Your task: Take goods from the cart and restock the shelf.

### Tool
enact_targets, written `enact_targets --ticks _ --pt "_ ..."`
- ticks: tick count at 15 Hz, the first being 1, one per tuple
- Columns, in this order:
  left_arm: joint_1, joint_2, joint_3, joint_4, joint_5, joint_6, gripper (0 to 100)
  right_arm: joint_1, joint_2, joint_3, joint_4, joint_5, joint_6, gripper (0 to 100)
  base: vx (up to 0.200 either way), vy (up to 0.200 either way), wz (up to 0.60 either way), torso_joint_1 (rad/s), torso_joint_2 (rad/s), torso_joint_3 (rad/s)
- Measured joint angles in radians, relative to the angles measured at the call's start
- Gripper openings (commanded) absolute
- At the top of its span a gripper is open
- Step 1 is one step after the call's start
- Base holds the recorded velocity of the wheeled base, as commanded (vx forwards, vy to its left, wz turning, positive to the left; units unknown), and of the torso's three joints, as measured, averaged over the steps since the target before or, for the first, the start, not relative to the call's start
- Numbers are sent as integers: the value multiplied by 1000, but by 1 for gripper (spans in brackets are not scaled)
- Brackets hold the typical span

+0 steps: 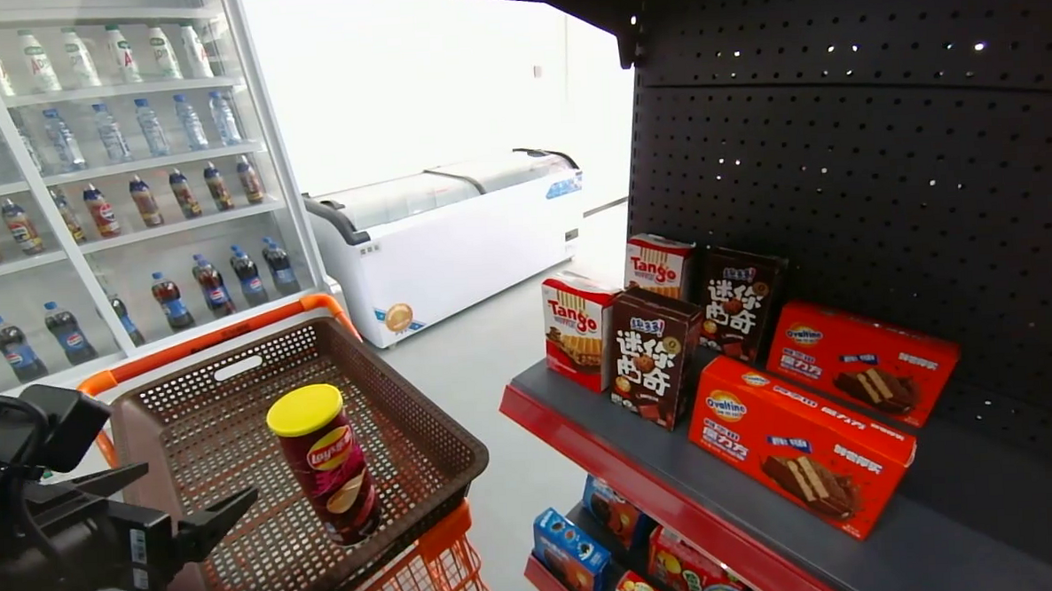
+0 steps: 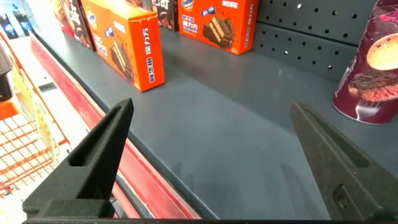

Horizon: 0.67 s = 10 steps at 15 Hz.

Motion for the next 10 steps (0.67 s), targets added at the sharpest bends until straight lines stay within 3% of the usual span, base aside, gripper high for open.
enact_targets --ticks 3,6,10 --pt "-13 113 57 -161 0 1 100 0 0 0 0 0 0 100 0 0 0 0 0 0" --pt "-14 217 66 -224 0 -1 100 0 0 0 0 -1 0 100 0 0 0 0 0 0" --pt "-12 353 56 -382 0 0 100 -1 0 0 0 -1 0 100 0 0 0 0 0 0"
